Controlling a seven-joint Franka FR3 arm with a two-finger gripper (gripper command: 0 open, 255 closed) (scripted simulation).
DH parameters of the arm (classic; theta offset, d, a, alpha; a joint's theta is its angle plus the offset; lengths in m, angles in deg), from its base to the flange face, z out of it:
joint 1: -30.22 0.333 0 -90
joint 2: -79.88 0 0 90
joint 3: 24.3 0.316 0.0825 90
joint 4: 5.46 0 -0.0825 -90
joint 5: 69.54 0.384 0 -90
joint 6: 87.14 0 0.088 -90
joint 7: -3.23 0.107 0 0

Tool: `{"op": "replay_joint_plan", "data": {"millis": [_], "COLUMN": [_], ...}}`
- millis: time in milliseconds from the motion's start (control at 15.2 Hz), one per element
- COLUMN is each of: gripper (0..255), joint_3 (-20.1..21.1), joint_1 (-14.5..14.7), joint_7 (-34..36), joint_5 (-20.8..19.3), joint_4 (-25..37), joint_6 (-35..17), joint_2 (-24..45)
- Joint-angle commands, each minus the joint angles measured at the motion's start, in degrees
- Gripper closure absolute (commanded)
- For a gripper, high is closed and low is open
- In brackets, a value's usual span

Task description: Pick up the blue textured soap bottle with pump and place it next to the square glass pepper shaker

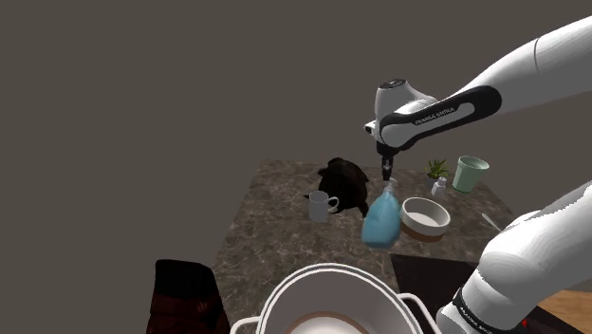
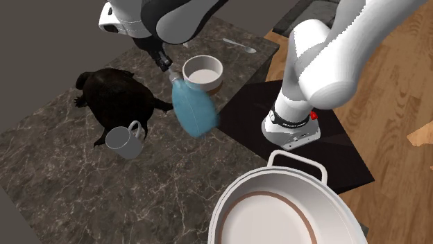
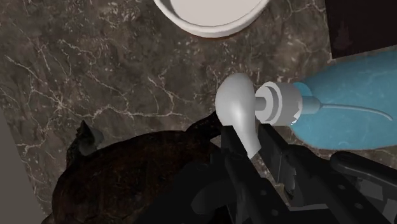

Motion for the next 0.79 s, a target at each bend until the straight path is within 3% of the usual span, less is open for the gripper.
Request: {"op": "replay_joint_plan", "data": {"millis": [0,726], "gripper": [255,255], "joint_3": [-2.1,-14.2], "joint_1": [-1.5,-9.9], "joint_7": [-2.7,-18.2], "joint_5": [-1.1,-7.0], "joint_4": [-1.2,-3.2], "joint_6": [-0.9,-5.0], "joint_2": [-1.1,-3.7]}}
